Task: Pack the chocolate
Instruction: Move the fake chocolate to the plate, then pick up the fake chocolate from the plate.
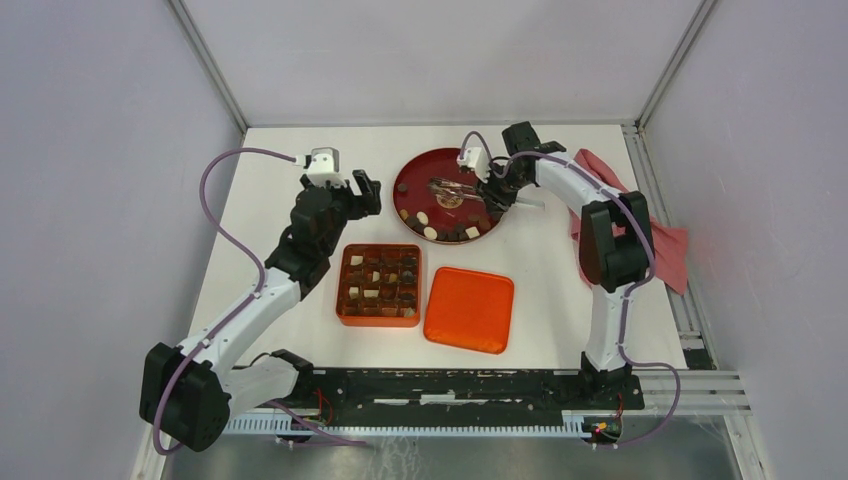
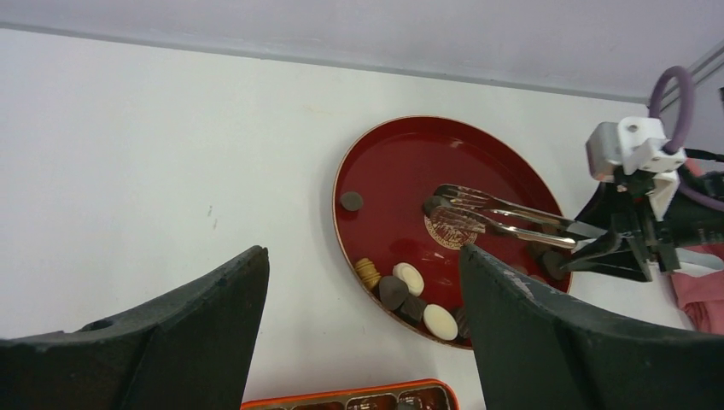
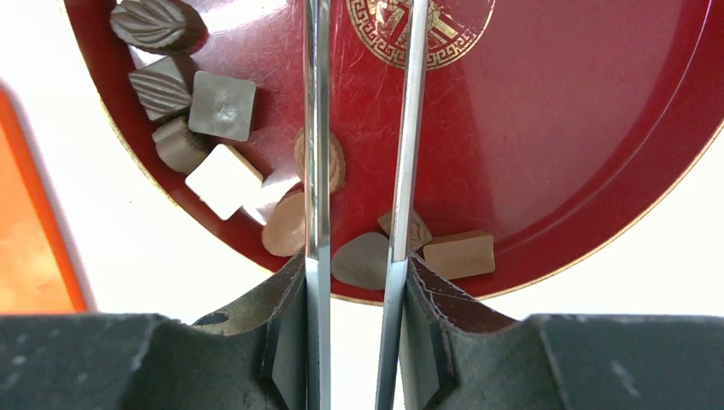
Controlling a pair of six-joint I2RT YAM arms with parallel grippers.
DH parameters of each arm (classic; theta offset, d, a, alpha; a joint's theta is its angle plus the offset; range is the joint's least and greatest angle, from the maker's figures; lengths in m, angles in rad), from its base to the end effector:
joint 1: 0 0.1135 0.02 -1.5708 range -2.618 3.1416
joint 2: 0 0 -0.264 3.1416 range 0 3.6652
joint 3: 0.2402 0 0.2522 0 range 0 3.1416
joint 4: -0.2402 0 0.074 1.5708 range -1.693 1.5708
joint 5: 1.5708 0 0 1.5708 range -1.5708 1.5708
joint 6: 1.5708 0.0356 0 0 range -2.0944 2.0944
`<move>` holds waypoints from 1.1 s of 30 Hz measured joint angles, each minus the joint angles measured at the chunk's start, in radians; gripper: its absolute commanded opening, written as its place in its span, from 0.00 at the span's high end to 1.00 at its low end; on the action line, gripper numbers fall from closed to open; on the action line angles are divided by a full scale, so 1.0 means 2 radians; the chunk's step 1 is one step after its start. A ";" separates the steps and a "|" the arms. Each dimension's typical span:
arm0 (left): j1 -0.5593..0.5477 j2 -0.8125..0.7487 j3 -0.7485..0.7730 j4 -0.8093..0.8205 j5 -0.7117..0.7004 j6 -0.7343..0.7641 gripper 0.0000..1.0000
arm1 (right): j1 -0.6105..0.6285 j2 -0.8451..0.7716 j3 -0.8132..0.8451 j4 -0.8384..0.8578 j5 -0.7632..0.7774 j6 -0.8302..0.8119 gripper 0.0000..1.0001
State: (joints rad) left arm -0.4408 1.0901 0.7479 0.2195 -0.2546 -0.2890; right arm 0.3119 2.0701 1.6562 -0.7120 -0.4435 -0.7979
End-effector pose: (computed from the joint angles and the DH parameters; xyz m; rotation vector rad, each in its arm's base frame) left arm 0.2358 -0.1013 0.3086 -0.0625 1.6993 -0.3311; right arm 0.4146 0.1497 0.2059 -1.4692 2.1208 0.4236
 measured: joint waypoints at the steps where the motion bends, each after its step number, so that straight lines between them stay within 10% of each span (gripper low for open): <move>1: 0.000 0.000 0.001 -0.007 -0.002 0.000 0.13 | -0.002 -0.005 -0.003 0.000 -0.003 0.000 1.00; 18: 0.000 -0.105 -0.038 -0.077 -0.004 -0.031 0.13 | 0.007 -0.199 -0.125 0.000 -0.118 -0.002 1.00; 33: 0.000 -0.122 -0.058 -0.099 -0.017 -0.047 0.13 | 0.180 -0.306 -0.306 0.027 -0.082 -0.037 0.98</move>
State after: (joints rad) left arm -0.4408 0.8452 0.6327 0.0223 -0.2878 -0.3820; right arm 0.6712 1.4586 1.0451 -0.6586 -0.6075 -0.8722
